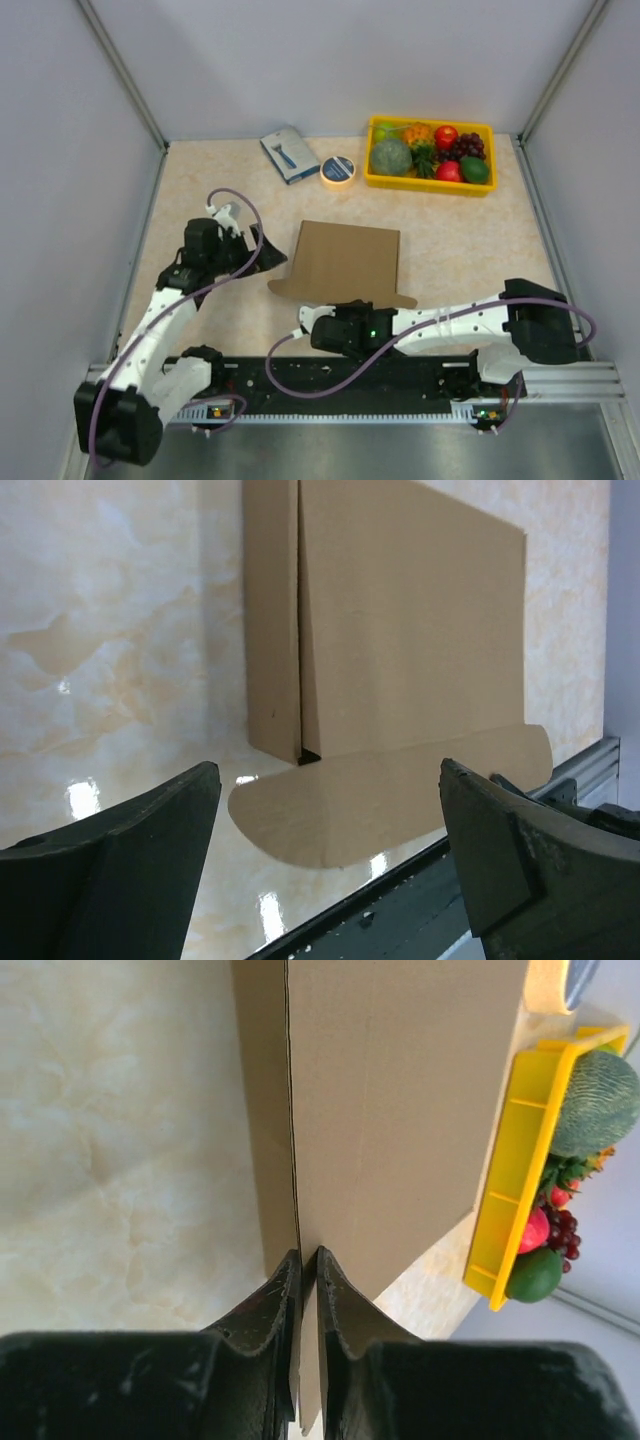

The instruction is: Fold the paper box

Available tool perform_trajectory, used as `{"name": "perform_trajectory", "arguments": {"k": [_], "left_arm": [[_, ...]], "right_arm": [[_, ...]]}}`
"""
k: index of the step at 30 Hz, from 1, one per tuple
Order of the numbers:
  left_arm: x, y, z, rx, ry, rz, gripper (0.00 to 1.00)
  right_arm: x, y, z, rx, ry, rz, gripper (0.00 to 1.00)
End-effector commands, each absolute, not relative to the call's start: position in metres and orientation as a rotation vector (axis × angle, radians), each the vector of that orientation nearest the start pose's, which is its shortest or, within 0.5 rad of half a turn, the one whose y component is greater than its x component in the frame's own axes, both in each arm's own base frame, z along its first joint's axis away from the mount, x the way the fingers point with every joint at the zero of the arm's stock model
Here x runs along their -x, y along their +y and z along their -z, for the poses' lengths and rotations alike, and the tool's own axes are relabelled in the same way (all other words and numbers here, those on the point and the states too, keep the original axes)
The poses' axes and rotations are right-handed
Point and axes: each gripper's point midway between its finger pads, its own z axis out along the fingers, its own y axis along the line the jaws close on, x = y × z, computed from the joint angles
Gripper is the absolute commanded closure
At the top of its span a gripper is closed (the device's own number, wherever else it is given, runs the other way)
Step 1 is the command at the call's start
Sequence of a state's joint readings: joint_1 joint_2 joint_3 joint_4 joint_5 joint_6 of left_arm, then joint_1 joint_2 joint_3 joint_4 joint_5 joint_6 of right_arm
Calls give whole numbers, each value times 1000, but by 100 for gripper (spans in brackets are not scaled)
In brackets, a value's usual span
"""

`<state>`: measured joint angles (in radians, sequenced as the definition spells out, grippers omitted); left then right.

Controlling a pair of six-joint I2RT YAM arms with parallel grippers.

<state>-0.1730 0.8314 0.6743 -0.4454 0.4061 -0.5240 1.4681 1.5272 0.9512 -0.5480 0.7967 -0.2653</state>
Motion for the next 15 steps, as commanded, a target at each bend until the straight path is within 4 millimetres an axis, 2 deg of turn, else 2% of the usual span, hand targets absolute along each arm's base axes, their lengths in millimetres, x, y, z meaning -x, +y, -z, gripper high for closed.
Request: {"name": "perform_trajectory", "arguments": {"k": [1,2,3,4,5,6,7,8,9,11,12,13,15], "left_arm": [[-260,-165,-145,25,2284,994,5],[-267,-167,-140,25,2288,984,7],[-268,-174,-132,-1,2302,994,9],[-269,-177,-115,14,2357,983,12],[-272,-178,-109,17,2374,963,22],[-271,-182,-103,3,2392,959,24],[-271,-184,-92,5,2418,945,24],[-269,-188,-84,-3,2433,931,25],[-271,-190,-80,-9,2436,928,31],[-269,-187,-62,3,2498,874,38],[-269,-182,-55,15,2513,837,43],[-269,-181,-54,15,2509,830,46],[-265,-177,-49,15,2511,805,50]], "right_arm": [[-153,285,-88,1591,1711,354,88],[-150,285,-83,1562,1742,321,84],[-149,286,-82,1540,1756,294,72],[-146,285,-81,1493,1792,260,65],[-145,285,-82,1465,1810,238,59],[-143,285,-91,1424,1822,188,49],[-140,286,-95,1366,1857,132,44],[-136,289,-105,1319,1877,63,40],[-133,287,-123,1265,1886,-7,32],[-128,289,-151,1135,1935,-156,26],[-125,282,-171,1078,1944,-233,20],[-124,278,-180,994,1991,-302,19],[-134,263,-193,845,2068,-402,15]]}}
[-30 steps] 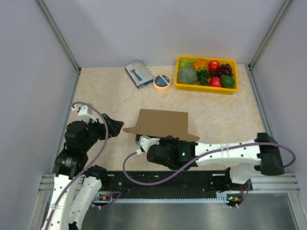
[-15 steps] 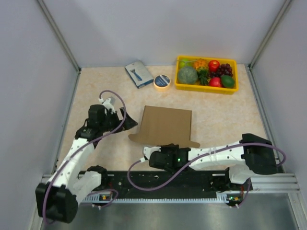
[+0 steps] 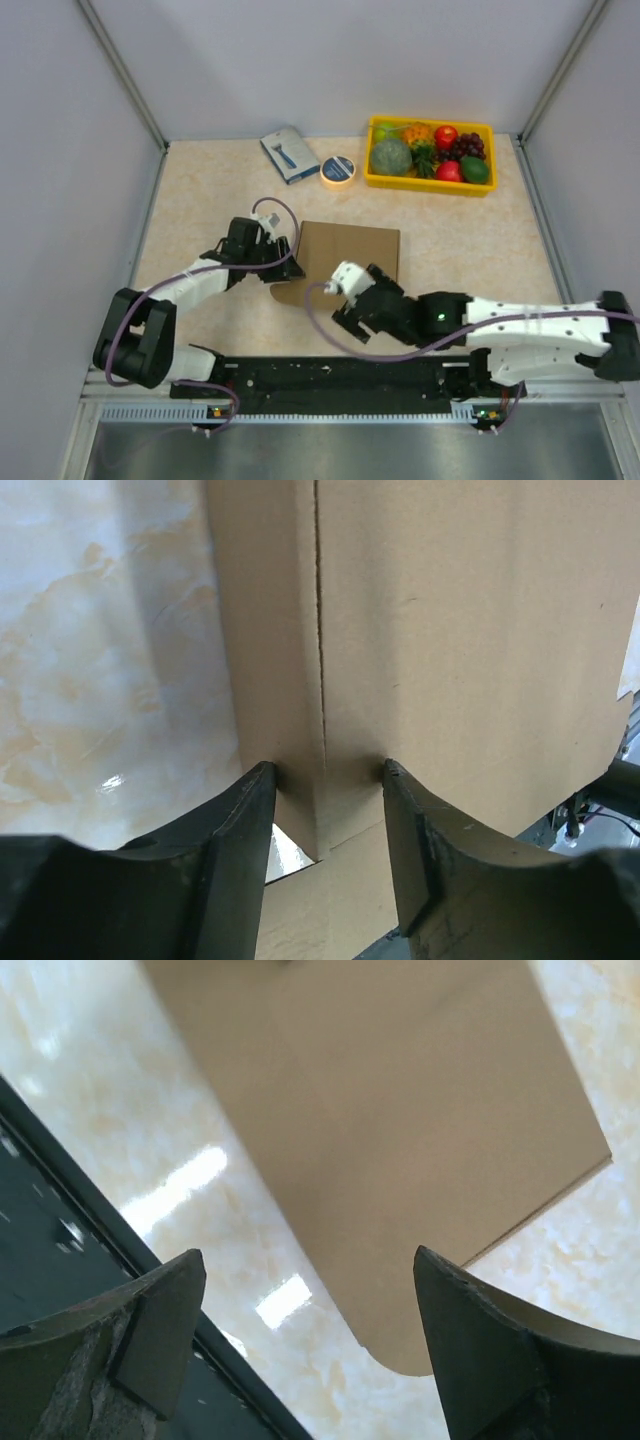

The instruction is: Fold the paper box

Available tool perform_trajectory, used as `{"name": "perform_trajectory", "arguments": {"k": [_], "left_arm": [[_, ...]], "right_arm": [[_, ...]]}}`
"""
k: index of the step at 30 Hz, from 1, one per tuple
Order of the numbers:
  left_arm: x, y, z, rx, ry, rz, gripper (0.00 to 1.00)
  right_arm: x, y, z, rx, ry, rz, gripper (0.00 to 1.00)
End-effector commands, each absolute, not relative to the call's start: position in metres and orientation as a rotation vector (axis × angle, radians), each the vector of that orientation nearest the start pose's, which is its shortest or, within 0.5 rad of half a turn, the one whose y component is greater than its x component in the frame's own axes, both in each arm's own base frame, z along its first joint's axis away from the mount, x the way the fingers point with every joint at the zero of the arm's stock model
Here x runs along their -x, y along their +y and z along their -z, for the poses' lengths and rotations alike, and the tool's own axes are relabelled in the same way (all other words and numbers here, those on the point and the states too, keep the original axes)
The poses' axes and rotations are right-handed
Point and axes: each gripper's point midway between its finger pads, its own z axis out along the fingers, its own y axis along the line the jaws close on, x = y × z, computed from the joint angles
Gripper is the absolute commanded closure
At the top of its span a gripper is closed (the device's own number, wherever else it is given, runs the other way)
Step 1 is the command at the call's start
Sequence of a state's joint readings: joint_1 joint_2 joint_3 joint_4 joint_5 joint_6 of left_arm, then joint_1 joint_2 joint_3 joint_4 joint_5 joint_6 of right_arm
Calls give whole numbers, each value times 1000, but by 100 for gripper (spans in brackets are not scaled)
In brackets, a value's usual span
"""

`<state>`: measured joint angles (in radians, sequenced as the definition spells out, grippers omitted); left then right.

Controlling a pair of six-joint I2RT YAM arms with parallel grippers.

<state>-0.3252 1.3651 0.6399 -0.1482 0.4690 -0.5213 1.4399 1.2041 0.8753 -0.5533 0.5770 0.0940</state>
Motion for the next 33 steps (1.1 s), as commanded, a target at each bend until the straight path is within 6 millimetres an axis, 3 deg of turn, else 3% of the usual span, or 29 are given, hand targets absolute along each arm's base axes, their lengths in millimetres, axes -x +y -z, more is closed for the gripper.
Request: {"name": "perform_trajectory", "arguments": {"k": [1,2,4,5,6,7,8,9,10,11,12,13,18,21,25,29,33], "left_arm": [[-264,-176,-49,12,2507,796,54],[-263,-172,-47,10,2510,776,55],[-262,-170,-47,13,2512,759,58],[-260,-168,-45,18,2516,753,58],[-259,-169,-46,17,2510,763,58],[-258,-172,-48,13,2503,790,56],[-257,-174,-48,17,2505,803,46],[-257,-175,-49,13,2503,816,43],[-256,-177,-50,10,2504,829,39],[-257,-176,-50,12,2499,830,32],[-258,-177,-51,10,2497,830,29],[-258,-177,-50,11,2502,834,28],[-262,-187,-57,1,2493,914,23],[-265,-187,-58,4,2494,911,22],[-271,-186,-62,14,2491,929,18],[-272,-183,-64,24,2498,947,15],[-272,-182,-71,39,2472,989,8]], "right_arm": [[-138,253,-204,697,2106,-498,15],[-156,234,-197,543,2182,-534,14],[-172,225,-197,361,2212,-662,10],[-188,205,-183,226,2261,-696,10],[-192,201,-177,173,2283,-740,10],[-203,201,-177,126,2264,-797,10],[-199,201,-159,118,2318,-863,11],[-213,188,-151,28,2323,-855,13],[-213,184,-137,-6,2349,-873,14],[-214,194,-136,20,2344,-992,16],[-223,188,-134,-27,2324,-1027,23],[-217,192,-127,-18,2331,-1105,27],[-232,195,-99,37,2374,-1079,28],[-238,202,-93,55,2374,-1124,40],[-249,191,-81,-37,2361,-1132,48],[-252,180,-64,-107,2380,-1154,66],[-248,172,-50,-138,2397,-1152,69]]}}
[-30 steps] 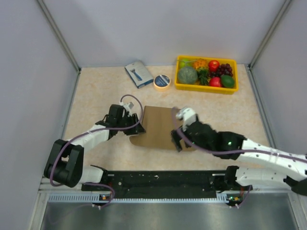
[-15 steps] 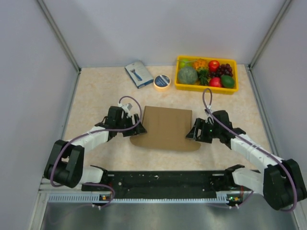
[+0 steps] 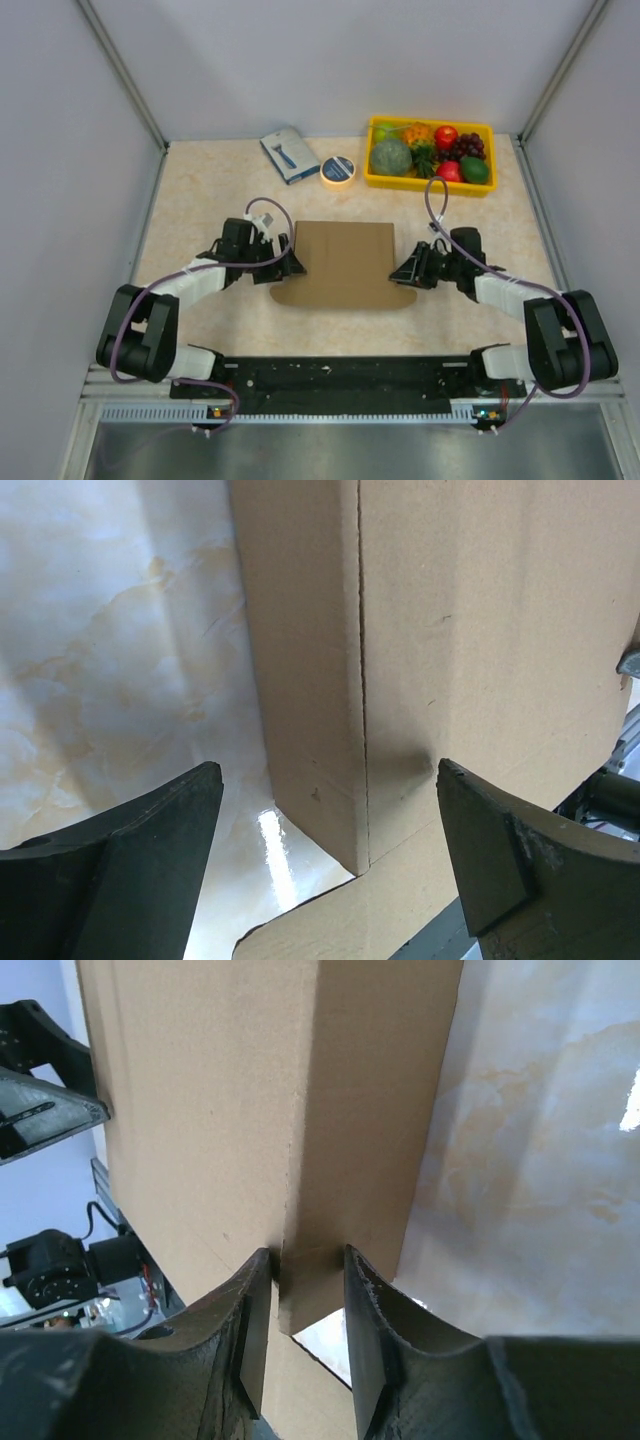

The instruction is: Fold the paper box

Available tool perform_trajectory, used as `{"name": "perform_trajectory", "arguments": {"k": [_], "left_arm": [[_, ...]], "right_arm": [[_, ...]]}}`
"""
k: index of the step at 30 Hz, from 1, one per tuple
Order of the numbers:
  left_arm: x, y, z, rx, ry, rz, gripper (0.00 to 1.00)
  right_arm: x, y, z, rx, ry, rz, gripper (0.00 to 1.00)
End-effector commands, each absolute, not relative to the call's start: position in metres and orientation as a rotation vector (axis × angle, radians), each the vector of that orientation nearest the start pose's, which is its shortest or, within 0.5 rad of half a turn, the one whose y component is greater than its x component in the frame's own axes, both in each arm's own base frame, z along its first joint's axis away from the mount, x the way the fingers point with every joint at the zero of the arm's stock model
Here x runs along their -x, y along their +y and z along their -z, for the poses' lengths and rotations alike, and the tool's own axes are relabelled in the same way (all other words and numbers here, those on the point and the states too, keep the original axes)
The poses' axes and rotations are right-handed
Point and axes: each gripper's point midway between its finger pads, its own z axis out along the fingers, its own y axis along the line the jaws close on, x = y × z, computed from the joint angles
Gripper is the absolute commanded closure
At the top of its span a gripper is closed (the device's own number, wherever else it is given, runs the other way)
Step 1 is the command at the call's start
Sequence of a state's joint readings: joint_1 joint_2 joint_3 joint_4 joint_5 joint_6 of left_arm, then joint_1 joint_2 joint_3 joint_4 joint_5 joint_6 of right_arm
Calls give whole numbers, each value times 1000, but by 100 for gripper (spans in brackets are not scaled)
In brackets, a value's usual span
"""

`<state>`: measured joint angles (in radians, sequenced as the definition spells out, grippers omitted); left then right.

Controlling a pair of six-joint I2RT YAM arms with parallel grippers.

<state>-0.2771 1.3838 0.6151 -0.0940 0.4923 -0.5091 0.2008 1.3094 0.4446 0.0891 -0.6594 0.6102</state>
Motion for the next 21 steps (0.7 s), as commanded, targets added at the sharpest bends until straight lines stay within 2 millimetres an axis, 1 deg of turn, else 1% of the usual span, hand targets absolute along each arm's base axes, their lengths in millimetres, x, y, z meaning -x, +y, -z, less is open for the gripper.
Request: {"name": "perform_trajectory", "arguments": {"k": [1,4,5,6,8,9,10,12,14,18,21], "left_arm": [[-271,-183,-73,38,2468,1018,7],[-272,-182,-73,65,2462,1051,5],[-273,-182,-73,61,2453,1059,4],[-273,-182,-72,69,2454,1072,4],[-270,-184,-72,85,2453,1114,4],[-275,-186,-75,77,2423,1126,4],[-273,-187,-73,88,2428,1139,4],[-275,-189,-75,85,2410,1157,3],[-273,-192,-75,102,2405,1199,3],[-270,-192,-69,146,2420,1201,2],[-268,-192,-66,174,2401,1221,2]], "right_arm": [[-246,169,-45,-157,2415,-1139,69],[-250,159,-42,-240,2400,-1156,73],[-246,152,-36,-297,2443,-1131,74],[-249,144,-32,-332,2450,-1105,75],[-247,137,-29,-376,2467,-1109,75],[-246,134,-26,-386,2476,-1115,76],[-246,131,-25,-400,2482,-1113,76],[-244,134,-27,-384,2478,-1147,76],[-245,133,-24,-396,2487,-1125,76],[-245,132,-18,-414,2513,-1125,77],[-247,133,-18,-414,2511,-1129,77]]}}
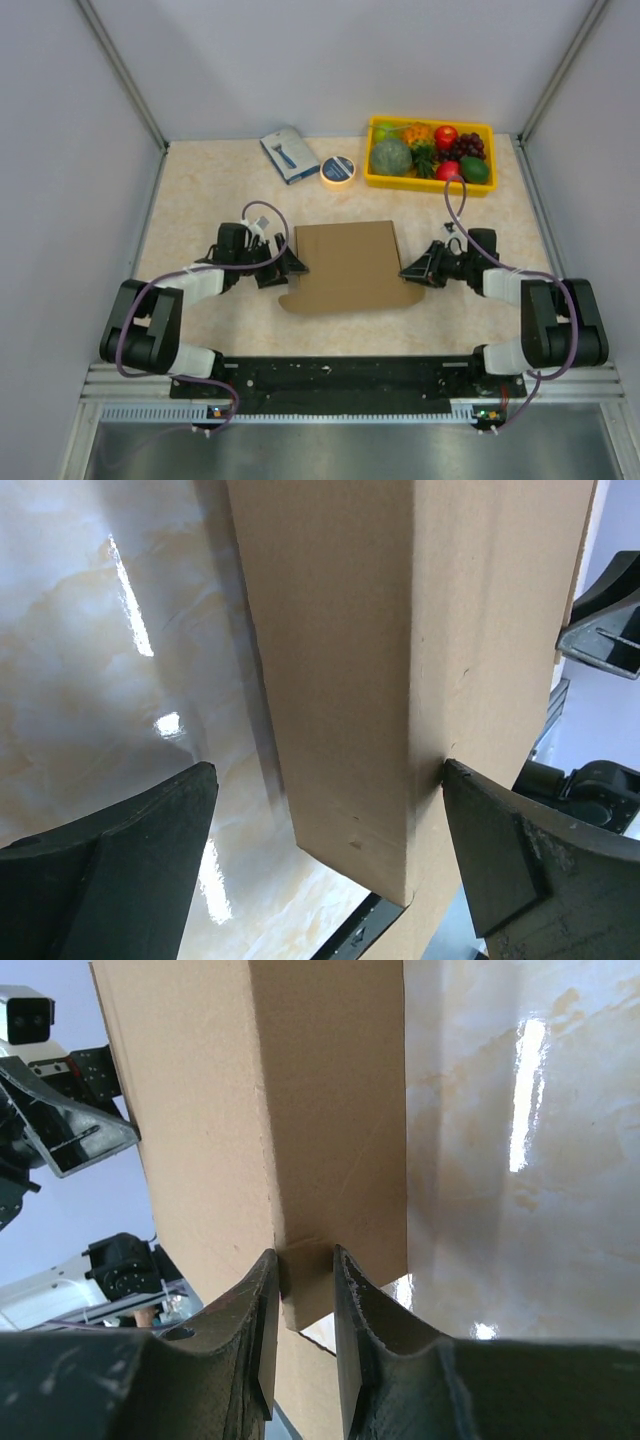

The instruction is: Fold the paper box

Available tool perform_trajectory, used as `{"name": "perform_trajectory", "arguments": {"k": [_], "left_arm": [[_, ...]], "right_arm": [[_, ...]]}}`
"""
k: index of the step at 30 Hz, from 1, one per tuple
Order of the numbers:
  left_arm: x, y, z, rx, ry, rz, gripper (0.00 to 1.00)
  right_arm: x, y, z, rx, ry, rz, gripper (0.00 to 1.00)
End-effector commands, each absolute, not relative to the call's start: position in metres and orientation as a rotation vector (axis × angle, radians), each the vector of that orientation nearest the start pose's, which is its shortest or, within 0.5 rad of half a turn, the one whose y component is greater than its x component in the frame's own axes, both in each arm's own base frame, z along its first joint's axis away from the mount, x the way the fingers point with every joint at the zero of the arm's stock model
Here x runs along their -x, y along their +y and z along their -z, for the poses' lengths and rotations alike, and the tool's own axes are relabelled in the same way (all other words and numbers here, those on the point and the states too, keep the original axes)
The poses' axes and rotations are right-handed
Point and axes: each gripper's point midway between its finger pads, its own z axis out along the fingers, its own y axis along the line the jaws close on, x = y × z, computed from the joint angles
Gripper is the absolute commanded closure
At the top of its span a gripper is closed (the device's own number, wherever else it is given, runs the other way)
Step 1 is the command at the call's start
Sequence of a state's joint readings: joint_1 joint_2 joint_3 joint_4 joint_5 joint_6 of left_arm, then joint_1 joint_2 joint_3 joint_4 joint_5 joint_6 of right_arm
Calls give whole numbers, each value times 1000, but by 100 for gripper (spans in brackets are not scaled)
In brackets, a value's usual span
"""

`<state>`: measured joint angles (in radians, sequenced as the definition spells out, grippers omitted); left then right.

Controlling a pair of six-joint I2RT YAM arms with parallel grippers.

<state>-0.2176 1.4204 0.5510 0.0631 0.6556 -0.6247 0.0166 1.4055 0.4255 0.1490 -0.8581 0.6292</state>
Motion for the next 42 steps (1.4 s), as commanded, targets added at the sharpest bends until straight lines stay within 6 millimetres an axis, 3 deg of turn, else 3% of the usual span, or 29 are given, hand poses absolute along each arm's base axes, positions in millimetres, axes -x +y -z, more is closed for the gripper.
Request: {"name": "perform_trajectory", "arguments": {"k": [1,11,17,18,20,21,22,23,24,25,26,27,28,30,34,36,42], "left_arm": [[-261,-197,-65,195,2410,1281,2],[-260,-228,-66,189,2358,1463,5],[-261,-234,-91,198,2266,1546,39],[-262,-233,-93,205,2269,1540,42],[-258,-229,-91,232,2316,1510,50],[-260,-227,-92,249,2324,1493,52],[-258,-224,-89,288,2357,1487,58],[-258,-222,-92,303,2359,1485,60],[-261,-221,-97,310,2361,1483,60],[-261,-218,-96,350,2381,1471,59],[-259,-216,-96,383,2405,1474,58],[-259,-216,-101,391,2406,1491,58],[-258,-216,-106,413,2408,1519,58],[-255,-216,-115,426,2417,1545,56],[-252,-209,-129,476,2447,1563,54],[-247,-207,-136,502,2463,1584,53],[-236,-201,-147,610,2481,1636,51]], "right_arm": [[-247,132,-18,-416,2510,-1126,77],[-248,131,-17,-417,2517,-1107,77],[-250,130,-27,-343,2500,-1094,71],[-250,128,-35,-313,2511,-1075,68],[-253,137,-65,-179,2461,-1022,51],[-270,134,-88,-107,2416,-889,43],[-263,135,-98,-68,2447,-807,28],[-253,156,-126,91,2399,-765,22],[-264,161,-164,196,2302,-685,18],[-267,162,-181,246,2260,-578,14],[-249,182,-192,388,2246,-580,13],[-245,196,-216,511,2166,-561,12],[-242,200,-222,572,2136,-491,10],[-216,230,-229,834,2027,-390,7],[-171,275,-214,1196,1807,-126,4],[-173,286,-207,1264,1714,41,2],[-152,325,-213,1459,1457,138,1]]}}
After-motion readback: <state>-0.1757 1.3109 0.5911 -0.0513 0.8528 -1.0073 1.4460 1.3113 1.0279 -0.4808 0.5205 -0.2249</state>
